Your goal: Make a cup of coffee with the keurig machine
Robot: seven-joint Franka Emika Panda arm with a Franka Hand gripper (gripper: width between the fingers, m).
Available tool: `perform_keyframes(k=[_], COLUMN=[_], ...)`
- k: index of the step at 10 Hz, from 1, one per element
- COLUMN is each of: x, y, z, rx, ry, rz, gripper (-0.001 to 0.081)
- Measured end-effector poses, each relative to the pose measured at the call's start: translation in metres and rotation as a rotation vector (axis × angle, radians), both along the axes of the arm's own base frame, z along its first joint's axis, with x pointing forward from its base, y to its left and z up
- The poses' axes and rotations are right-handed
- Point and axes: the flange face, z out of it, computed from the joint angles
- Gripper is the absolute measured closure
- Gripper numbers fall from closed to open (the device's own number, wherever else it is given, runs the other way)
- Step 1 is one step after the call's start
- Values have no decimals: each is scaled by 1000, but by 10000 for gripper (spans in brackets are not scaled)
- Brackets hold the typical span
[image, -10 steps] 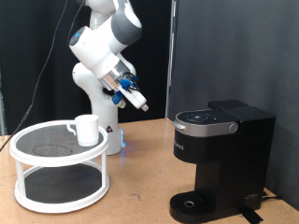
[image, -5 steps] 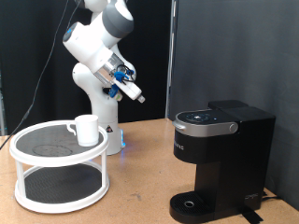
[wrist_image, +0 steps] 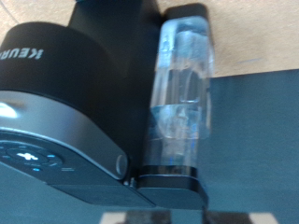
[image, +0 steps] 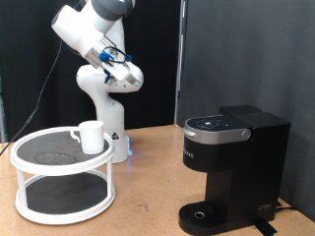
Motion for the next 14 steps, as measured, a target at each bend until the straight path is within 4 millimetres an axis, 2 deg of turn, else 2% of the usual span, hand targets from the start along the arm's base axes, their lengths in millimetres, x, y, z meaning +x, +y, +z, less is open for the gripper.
perform_keyframes(k=[4,6,7,10,14], x=[-42,-60,-68,-71,-79], y=[-34,-52,-54,-56,-92], z=[17,24,25,23,18], rx=[17,31,35,50,62], ry=[42,10,-3,12,9], rz=[24,-33,-54,-34,-124], gripper=[806,806,806,806,806])
